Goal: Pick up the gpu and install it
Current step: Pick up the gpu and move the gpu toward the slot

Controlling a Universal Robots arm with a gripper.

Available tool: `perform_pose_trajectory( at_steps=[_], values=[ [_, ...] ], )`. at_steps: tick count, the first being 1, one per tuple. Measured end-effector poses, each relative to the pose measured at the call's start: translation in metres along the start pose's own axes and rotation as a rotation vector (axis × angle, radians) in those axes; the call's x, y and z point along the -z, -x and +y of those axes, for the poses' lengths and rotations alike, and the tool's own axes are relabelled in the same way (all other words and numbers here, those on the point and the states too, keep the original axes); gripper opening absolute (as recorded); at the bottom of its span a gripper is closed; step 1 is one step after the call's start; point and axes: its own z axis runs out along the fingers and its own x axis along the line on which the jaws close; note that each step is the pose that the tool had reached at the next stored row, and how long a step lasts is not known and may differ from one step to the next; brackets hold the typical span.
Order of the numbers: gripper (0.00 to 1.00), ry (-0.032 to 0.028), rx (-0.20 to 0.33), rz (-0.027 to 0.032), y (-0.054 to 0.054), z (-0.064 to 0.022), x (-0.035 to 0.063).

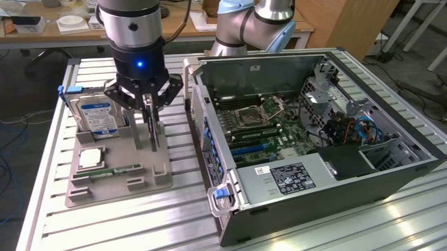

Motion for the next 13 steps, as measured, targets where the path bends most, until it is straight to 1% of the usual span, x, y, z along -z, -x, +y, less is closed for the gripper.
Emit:
perform_pose_trajectory(
  at_steps=[13],
  values=[
    [0.26, 0.0000, 0.000, 0.0000, 0.0000, 0.0002, 0.0036]
  ],
)
